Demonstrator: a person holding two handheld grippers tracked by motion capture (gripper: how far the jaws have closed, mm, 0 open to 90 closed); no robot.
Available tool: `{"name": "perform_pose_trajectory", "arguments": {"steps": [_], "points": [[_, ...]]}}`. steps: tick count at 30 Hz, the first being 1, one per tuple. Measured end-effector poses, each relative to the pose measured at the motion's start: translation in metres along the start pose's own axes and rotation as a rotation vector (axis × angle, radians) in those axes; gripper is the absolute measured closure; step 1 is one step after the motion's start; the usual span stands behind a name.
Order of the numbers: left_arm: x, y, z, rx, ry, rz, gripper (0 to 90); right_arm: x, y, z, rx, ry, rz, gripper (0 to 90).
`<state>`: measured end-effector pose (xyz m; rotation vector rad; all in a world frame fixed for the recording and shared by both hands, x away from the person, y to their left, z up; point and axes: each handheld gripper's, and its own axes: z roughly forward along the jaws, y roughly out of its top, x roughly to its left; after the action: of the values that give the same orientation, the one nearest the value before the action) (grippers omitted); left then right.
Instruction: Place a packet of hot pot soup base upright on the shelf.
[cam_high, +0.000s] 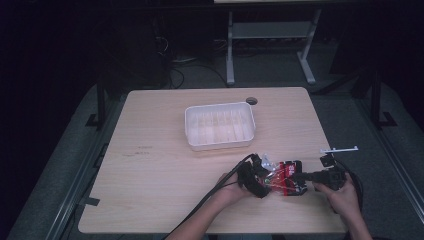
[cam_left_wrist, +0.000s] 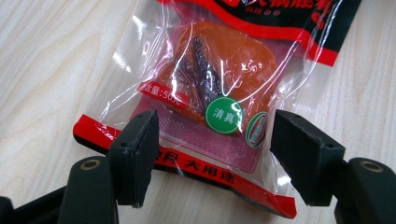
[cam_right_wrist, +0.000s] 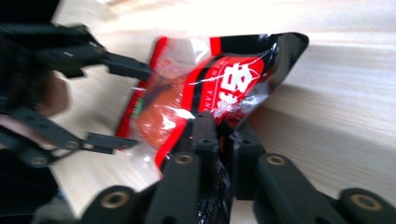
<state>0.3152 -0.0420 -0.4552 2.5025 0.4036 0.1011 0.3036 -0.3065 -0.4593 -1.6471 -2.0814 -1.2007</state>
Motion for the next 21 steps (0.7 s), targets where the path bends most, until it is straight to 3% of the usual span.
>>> {"name": "perform_pose_trajectory", "arguments": {"steps": [5,11,16,21], "points": [[0.004,-0.004,-0.002,-0.006,-0.012,-0.021,28.8,0.009,0.003,-0.007,-0.039,0.062,0.005,88.3],[-0.001,-0.006,-0.008,-0.022,0.031,0.030,28.0,0.019,0.009,-0.016,-0.080,0.129,0.004,89.0],[0.000,-0.013,-0.020,-0.063,0.038,0.028,27.9,0.029,0.013,-0.024,-0.099,0.117,-0.013,89.4],[0.001,-0.022,-0.036,-0.076,0.043,0.036,26.9,0.047,0.016,-0.030,-0.112,0.116,-0.052,89.4]]}}
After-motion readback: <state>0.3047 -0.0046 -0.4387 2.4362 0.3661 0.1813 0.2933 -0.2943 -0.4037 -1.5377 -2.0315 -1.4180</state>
